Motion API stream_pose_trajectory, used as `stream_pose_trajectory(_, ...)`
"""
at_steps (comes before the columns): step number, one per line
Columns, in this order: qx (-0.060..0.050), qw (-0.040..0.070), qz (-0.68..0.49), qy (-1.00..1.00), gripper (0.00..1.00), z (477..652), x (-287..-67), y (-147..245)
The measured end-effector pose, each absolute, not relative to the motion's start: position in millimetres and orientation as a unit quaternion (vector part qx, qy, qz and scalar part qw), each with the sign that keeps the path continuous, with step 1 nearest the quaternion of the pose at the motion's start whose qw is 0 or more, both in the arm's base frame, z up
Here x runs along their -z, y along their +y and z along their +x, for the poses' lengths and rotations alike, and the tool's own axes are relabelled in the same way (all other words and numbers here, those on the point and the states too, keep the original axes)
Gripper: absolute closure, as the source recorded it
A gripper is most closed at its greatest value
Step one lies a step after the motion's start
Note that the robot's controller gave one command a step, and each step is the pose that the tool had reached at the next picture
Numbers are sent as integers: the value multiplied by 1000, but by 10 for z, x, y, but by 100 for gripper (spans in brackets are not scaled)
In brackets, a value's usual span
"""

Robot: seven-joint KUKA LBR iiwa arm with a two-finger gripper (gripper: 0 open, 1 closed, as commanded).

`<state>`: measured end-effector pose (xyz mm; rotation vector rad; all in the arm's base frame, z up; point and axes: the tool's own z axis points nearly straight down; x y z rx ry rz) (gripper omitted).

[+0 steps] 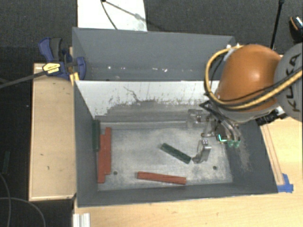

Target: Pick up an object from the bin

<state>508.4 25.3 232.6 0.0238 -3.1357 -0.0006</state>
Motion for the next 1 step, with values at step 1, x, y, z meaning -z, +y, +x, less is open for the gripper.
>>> stream_pose_trajectory(1,0,3,-22,-1000,0,5056,-830,188)
